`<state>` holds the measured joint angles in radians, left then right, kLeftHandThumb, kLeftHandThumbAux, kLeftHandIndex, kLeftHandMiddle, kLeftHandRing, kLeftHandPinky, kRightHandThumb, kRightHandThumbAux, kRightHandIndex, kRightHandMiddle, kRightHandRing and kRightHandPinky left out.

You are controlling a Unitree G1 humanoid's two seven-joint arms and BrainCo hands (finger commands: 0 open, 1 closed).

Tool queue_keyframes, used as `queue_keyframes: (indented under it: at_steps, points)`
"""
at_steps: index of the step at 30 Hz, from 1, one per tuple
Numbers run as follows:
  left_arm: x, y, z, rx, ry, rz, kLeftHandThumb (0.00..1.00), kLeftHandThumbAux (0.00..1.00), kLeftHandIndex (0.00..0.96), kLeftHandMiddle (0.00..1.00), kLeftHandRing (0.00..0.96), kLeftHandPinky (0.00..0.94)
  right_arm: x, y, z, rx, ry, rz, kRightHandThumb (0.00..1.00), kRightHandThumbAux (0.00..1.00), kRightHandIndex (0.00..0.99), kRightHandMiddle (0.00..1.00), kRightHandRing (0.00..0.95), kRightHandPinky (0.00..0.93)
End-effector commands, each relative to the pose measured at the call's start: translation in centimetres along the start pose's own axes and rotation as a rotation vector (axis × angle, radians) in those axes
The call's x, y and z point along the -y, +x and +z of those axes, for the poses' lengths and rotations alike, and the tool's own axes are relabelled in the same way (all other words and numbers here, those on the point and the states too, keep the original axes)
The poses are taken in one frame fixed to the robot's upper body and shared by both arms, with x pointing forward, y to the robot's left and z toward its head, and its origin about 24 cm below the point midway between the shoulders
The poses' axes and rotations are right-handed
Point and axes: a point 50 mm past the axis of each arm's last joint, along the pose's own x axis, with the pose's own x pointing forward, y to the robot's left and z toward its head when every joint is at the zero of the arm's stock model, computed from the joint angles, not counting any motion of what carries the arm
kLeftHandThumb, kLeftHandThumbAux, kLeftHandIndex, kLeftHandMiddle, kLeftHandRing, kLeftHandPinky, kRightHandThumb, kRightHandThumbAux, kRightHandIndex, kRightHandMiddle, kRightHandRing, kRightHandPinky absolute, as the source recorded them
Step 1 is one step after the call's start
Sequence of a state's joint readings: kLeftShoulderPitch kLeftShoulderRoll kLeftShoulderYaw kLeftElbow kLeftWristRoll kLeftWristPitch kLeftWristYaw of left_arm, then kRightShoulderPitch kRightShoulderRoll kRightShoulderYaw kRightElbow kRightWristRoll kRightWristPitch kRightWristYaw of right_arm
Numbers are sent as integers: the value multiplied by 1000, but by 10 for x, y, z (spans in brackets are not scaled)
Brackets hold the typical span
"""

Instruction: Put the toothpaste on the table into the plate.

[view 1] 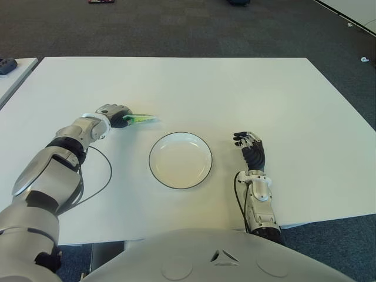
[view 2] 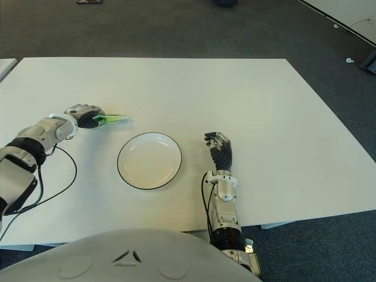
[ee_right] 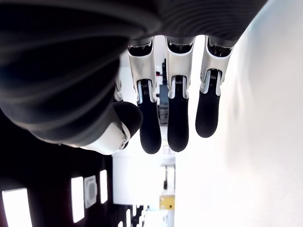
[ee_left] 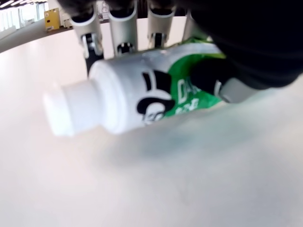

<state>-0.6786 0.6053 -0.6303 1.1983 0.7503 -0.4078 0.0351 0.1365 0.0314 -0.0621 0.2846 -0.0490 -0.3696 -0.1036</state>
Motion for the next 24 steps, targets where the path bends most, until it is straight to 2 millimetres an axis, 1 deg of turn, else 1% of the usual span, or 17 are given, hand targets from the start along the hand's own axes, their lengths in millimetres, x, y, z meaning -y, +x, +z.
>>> queue_keyframes:
  at_steps: [1, 11, 17, 24]
  points:
    - [26, -4, 1, 5, -14, -112, 719, 694, 435, 716, 704, 679, 0, -1, -3, -28, 2, -7, 707, 730, 426, 429, 407, 407]
    - [21, -4, 1, 1, -45, -83, 718, 695, 438, 743, 733, 706, 0, 0, -2, -25, 9, -4, 708, 730, 426, 433, 407, 412]
    - [16, -4, 1, -3, -68, -23, 717, 698, 438, 748, 738, 711, 0, 1, -2, -24, 12, -7, 708, 730, 426, 434, 410, 416]
    - [12, -3, 2, 0, -126, 41, 714, 704, 437, 761, 758, 745, 0, 1, -3, -25, 2, -12, 708, 730, 426, 431, 406, 408]
